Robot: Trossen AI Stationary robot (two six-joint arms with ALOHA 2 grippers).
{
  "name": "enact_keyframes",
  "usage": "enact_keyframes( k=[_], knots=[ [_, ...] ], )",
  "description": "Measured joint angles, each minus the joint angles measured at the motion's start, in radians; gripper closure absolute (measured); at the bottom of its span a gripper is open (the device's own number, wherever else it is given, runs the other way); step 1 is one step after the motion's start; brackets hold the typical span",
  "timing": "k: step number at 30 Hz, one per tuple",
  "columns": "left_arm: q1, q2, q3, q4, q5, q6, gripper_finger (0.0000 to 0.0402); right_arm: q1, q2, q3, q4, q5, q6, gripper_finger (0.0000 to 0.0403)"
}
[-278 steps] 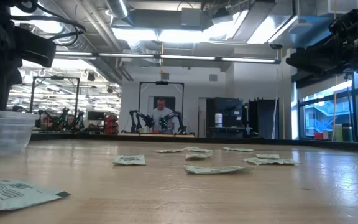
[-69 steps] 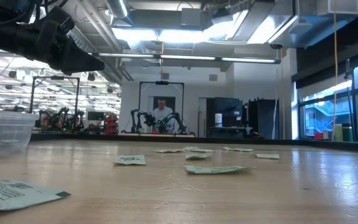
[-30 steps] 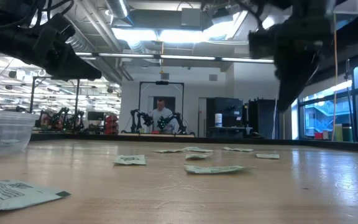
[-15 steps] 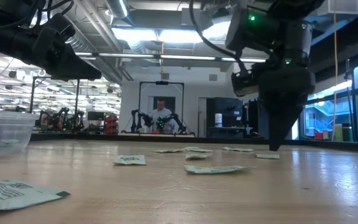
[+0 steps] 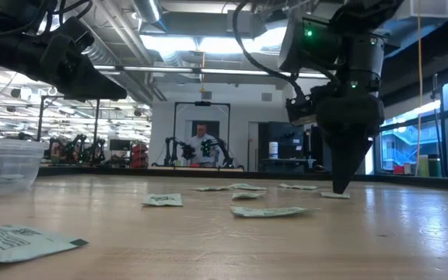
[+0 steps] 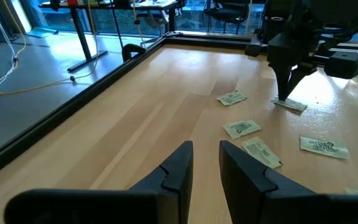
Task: Pick and place items into bin
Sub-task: Put the green stevia packet into the right transparent bin
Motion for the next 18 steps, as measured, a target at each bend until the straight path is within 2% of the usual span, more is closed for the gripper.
enact_keyframes(
  k=[7, 18],
  knots=[
    [0.000, 0.000, 0.000, -0.004, 0.000, 0.000, 0.0329, 0.000, 0.051, 0.008, 0.002, -0.010, 0.010, 0.0394],
    [0.000, 0.000, 0.000, -0.004, 0.000, 0.000, 0.0329, 0.000, 0.050, 0.005, 0.004, -0.012, 0.015, 0.0401]
  ],
)
